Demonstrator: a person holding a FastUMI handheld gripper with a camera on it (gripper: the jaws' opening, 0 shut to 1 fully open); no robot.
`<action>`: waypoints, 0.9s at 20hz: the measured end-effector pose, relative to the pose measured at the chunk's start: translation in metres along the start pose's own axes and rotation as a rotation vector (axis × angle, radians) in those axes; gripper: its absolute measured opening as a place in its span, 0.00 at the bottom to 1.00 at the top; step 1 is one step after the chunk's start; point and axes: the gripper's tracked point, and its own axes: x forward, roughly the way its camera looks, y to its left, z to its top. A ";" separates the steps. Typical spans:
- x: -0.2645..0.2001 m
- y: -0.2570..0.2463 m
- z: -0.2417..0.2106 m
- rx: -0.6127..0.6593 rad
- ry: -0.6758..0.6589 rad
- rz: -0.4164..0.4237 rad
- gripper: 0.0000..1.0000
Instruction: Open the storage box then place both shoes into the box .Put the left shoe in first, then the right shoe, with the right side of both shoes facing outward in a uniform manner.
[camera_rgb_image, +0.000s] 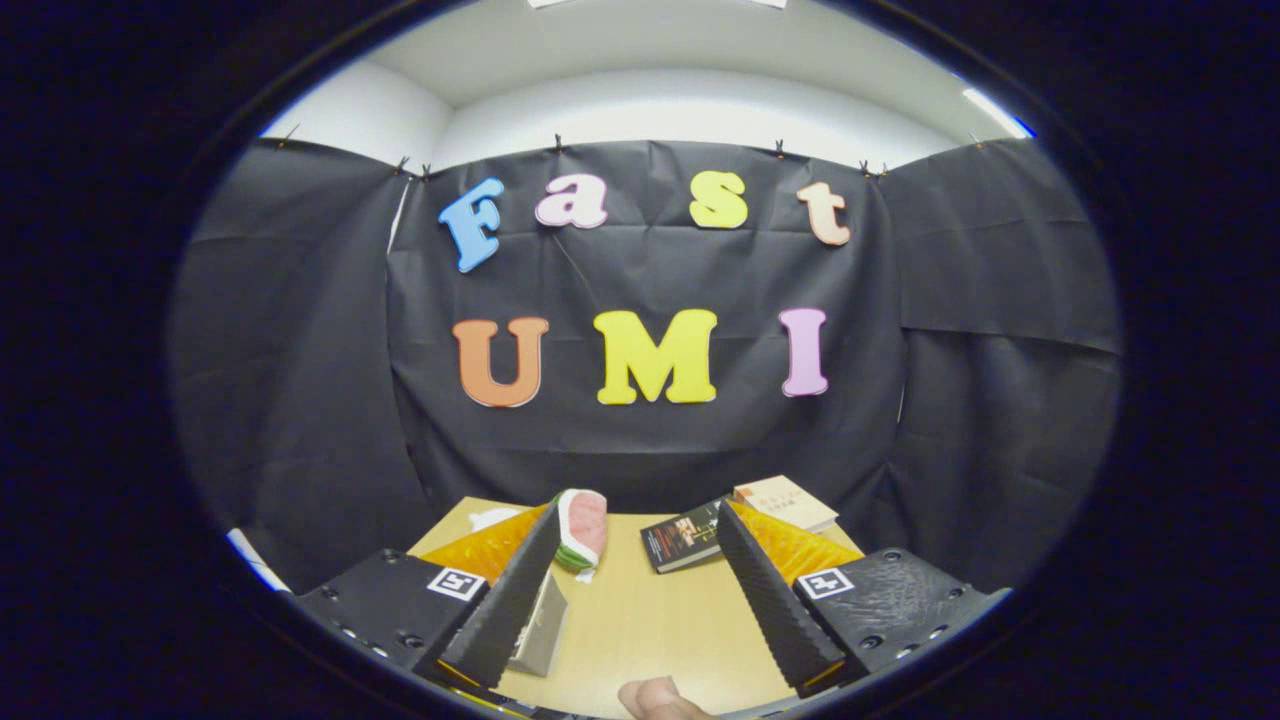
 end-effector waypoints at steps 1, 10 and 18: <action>-0.004 -0.007 0.002 -0.018 -0.013 0.003 0.97; -0.011 -0.023 -0.004 -0.011 0.004 0.040 0.97; -0.003 -0.021 -0.007 -0.016 0.019 0.015 0.97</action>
